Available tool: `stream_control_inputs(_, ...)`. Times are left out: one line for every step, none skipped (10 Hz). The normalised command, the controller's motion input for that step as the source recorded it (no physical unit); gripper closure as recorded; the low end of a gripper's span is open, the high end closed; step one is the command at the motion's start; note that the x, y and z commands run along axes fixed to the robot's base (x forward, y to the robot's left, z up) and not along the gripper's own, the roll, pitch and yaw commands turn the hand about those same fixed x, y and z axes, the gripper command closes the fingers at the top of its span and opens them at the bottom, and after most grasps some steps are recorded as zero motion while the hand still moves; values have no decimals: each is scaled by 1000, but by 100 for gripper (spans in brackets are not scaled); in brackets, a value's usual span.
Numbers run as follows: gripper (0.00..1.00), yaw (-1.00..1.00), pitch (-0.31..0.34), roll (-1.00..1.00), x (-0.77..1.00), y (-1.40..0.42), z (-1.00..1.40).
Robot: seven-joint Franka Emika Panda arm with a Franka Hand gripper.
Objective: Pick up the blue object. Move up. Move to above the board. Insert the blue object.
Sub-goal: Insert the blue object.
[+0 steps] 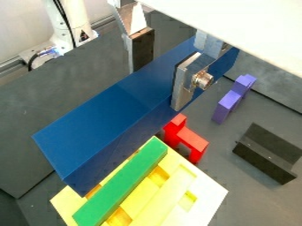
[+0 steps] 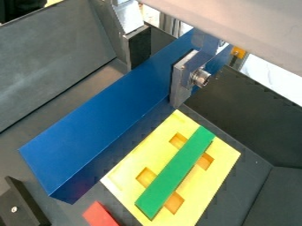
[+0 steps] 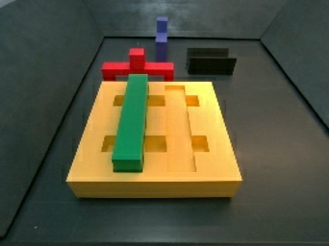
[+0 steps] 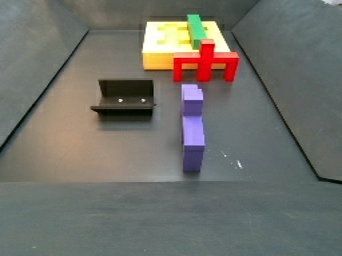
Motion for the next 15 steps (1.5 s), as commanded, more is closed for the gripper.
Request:
stream_control_inputs(100,0,0,0,0,17,-229)
stream_control_inputs(100,0,0,101,69,23,-526)
stream_control_inputs(100,0,-7,117,203,0,-834)
stream_control_inputs(100,0,-16,111,377,-29,-957)
stream_control_inputs(100,0,-6,141,391,-63,-980)
stream_control_inputs(100,63,-51,97,180,-26,-1000)
stream_control_inputs(100,234,-60,166,103,-271,-906)
stream_control_inputs(100,220,-99,273,103,-403,-674)
stream_control_inputs(100,237,-110,237,100,-440,-729)
stream_control_inputs(100,229,-139,197,140,-480,-769)
stream_control_inputs(100,97,-207,100,331,-454,-789)
stream_control_inputs(100,14,-140,0,380,-189,-986)
stream_control_inputs(100,66,-154,-17,277,-83,-946)
stream_control_inputs(100,63,-167,9,220,-11,-894)
stream_control_inputs(100,86,-189,69,63,0,-814)
